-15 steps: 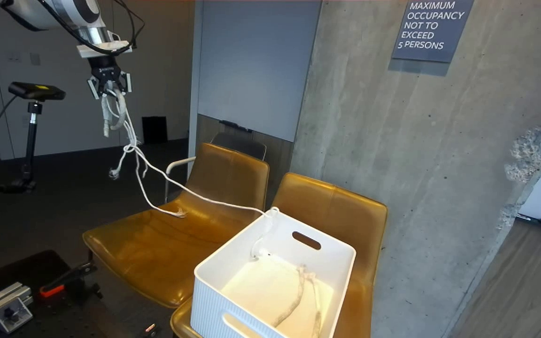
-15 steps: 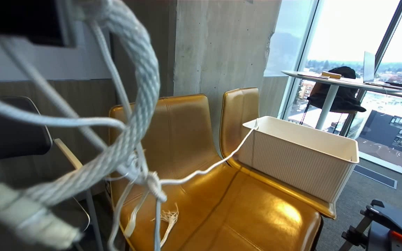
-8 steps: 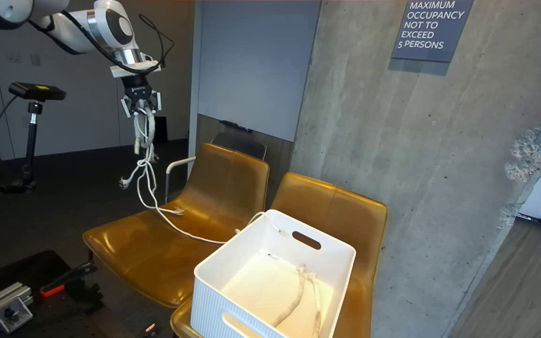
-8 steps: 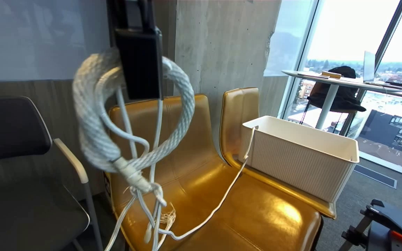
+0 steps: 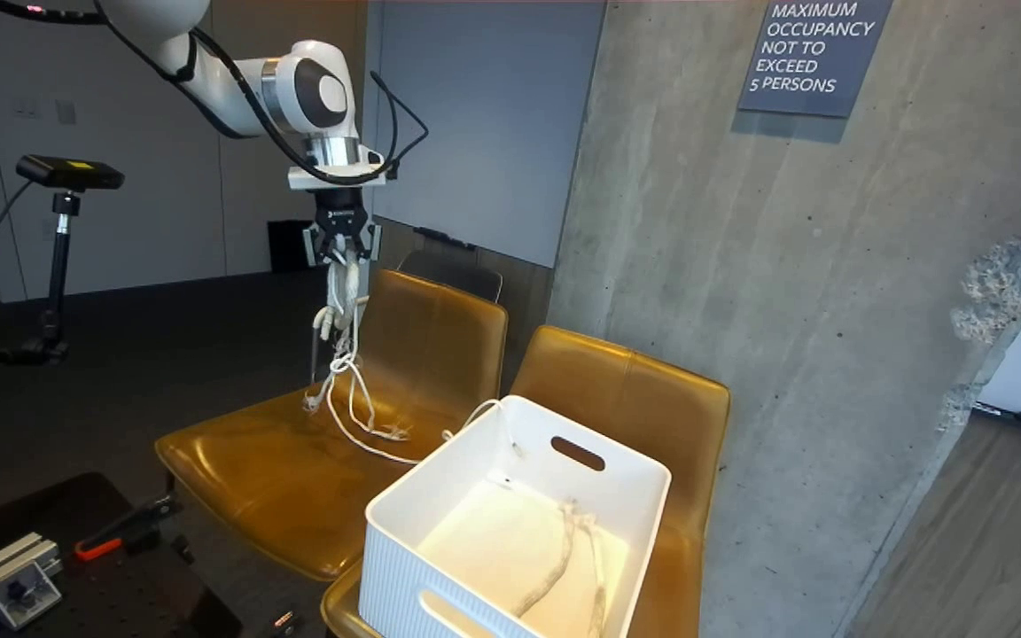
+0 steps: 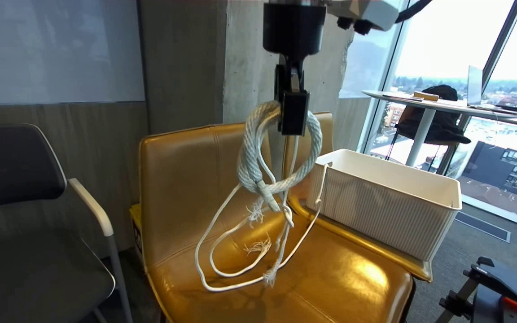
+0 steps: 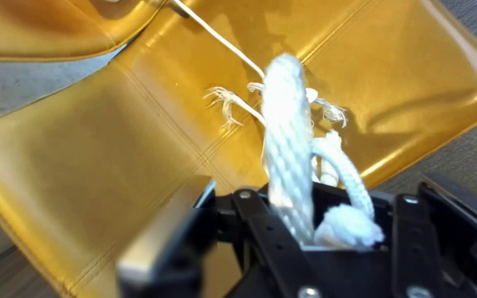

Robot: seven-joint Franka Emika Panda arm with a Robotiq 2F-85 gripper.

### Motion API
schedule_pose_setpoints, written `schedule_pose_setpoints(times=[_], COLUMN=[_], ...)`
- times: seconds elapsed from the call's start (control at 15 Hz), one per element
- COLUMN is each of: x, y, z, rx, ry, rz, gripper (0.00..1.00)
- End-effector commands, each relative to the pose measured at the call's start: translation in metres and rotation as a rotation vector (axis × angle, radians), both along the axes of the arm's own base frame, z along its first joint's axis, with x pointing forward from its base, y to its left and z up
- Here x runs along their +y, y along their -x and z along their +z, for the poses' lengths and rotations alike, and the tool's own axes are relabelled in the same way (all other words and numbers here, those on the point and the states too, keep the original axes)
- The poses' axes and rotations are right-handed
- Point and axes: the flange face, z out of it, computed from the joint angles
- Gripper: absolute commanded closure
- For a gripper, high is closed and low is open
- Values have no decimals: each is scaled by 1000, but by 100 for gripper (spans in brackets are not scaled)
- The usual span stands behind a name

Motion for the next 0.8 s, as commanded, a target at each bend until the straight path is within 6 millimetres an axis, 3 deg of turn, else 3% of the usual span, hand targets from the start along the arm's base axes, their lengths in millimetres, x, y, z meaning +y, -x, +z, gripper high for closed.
schedule_pose_setpoints(times=[0.0,0.2,0.47,0.73], x=[-26,-40,-40,-64], y=[31,46,66,61], z=[-38,-64,-97,-111], rx=[7,-62,-186,-233], ry=[-26,-10,12,30], rz=[-32,18,103,115], gripper=[100,100,100,100])
